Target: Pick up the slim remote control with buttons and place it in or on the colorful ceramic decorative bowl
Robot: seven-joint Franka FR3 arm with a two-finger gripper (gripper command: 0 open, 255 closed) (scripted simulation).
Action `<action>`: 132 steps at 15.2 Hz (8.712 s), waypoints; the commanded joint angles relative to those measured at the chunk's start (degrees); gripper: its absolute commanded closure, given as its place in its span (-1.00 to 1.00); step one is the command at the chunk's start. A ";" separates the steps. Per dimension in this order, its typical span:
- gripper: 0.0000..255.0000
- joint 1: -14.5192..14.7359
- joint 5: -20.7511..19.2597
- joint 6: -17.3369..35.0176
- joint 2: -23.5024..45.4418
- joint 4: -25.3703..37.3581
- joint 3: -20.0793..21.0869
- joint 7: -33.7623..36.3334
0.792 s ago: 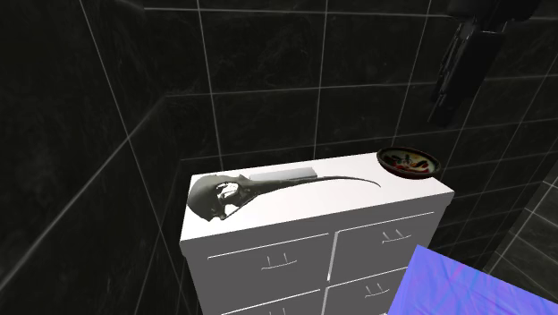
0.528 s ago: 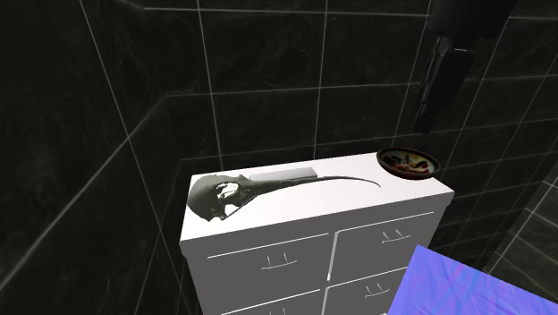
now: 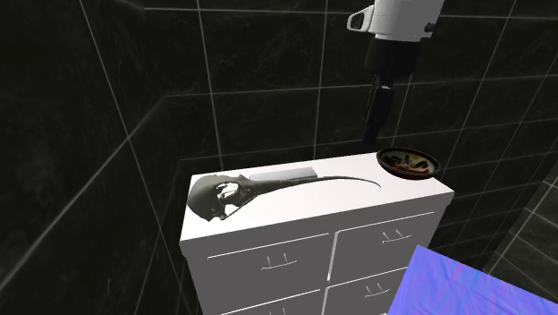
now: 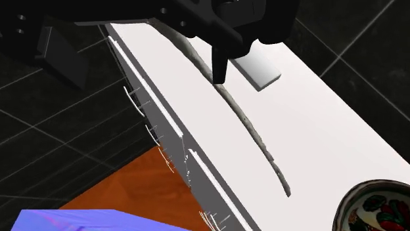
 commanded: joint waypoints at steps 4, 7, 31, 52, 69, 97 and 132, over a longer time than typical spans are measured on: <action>-1.00 0.75 0.17 6.57 10.38 3.16 -3.64 -7.67; -1.00 1.23 1.12 9.60 17.01 6.25 -5.28 -12.19; -1.00 -0.94 10.49 19.81 55.19 30.48 -5.68 -33.93; 1.00 -0.83 10.12 17.30 53.72 31.56 -5.86 -33.71; 1.00 -0.60 8.94 5.92 49.25 38.54 -6.36 -33.04; 1.00 -14.43 2.04 11.57 24.01 8.92 -20.12 -58.21; -1.00 -18.05 1.63 16.26 24.34 4.80 -25.24 -66.47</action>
